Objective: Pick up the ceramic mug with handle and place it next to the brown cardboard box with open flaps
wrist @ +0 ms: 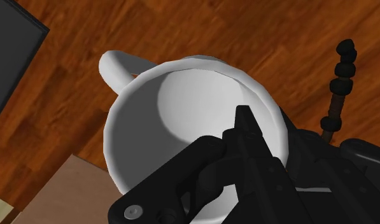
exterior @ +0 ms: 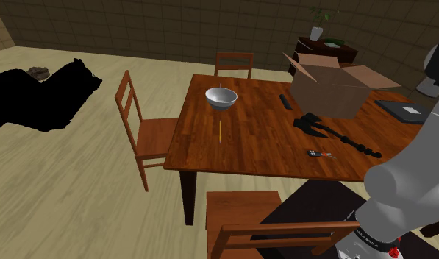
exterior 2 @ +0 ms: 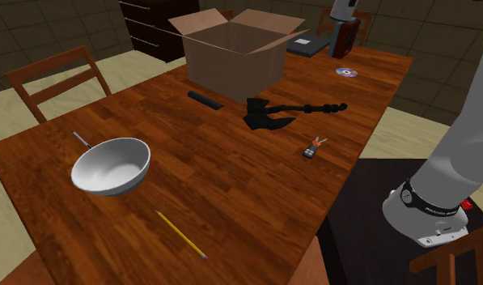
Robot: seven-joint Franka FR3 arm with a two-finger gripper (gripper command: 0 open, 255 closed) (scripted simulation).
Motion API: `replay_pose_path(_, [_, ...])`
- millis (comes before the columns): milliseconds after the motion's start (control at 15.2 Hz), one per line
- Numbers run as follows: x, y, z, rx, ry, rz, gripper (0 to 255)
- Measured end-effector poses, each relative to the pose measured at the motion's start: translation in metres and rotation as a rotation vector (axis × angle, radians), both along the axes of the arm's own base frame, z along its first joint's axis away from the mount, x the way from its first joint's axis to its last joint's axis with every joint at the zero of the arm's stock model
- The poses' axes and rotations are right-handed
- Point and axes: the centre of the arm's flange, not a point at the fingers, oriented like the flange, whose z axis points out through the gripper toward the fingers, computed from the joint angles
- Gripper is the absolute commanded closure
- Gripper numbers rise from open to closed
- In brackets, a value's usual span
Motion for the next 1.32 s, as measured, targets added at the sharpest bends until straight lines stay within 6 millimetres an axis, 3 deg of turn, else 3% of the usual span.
replay_pose_path(1320, [-0.001,0.0,-0.107,0.0,0.0,0.0,255])
